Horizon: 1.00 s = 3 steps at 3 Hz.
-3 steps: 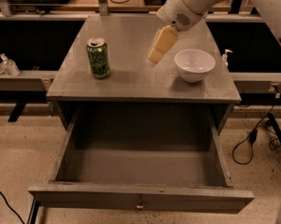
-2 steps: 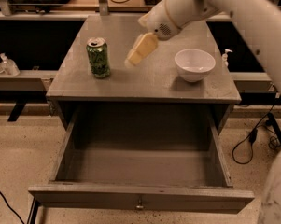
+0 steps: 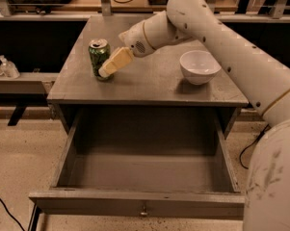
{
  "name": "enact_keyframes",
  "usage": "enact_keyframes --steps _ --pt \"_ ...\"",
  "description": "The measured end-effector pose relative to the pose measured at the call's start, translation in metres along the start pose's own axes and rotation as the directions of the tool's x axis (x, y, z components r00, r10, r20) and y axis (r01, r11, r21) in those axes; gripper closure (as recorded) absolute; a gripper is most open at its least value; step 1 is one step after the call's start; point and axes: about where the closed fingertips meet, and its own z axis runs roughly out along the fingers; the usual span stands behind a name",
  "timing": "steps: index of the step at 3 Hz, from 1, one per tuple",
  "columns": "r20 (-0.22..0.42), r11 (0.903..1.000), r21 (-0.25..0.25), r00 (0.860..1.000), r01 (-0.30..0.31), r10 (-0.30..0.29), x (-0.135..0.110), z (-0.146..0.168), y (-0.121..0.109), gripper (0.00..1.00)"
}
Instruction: Place green can into top drawer
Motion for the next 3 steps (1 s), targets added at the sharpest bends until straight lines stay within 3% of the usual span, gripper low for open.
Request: enact_keyframes --steps 1,2,3 --pt "0.069 0.9984 -0.055 0.997 -0.016 0.020 -0.0139 0.0297 0.0062 0.00" --pt "0.074 0.9978 -0.064 0.997 -0.017 0.022 -0.0150 0.0342 0.0080 0.16" --pt "0.074 0.9975 -0.069 0.997 -0.017 0.022 -0.0152 0.0372 0.0095 0.39"
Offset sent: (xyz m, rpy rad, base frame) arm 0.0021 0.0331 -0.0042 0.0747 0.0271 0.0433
